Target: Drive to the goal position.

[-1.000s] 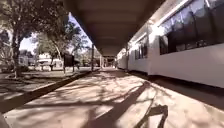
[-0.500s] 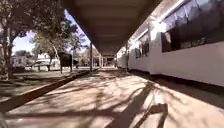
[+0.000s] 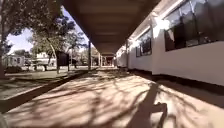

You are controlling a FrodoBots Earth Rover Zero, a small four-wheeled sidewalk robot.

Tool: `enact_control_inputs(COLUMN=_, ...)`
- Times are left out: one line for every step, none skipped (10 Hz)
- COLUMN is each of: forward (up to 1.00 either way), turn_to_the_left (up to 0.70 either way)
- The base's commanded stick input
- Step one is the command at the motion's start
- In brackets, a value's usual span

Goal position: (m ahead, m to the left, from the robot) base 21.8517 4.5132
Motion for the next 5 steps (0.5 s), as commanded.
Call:
enact_control_inputs(forward=0.7, turn_to_the_left=0.0)
enact_control_inputs(forward=0.7, turn_to_the_left=0.0)
enact_control_inputs(forward=0.7, turn_to_the_left=0.0)
enact_control_inputs(forward=0.7, turn_to_the_left=0.0)
enact_control_inputs(forward=0.7, turn_to_the_left=0.0)
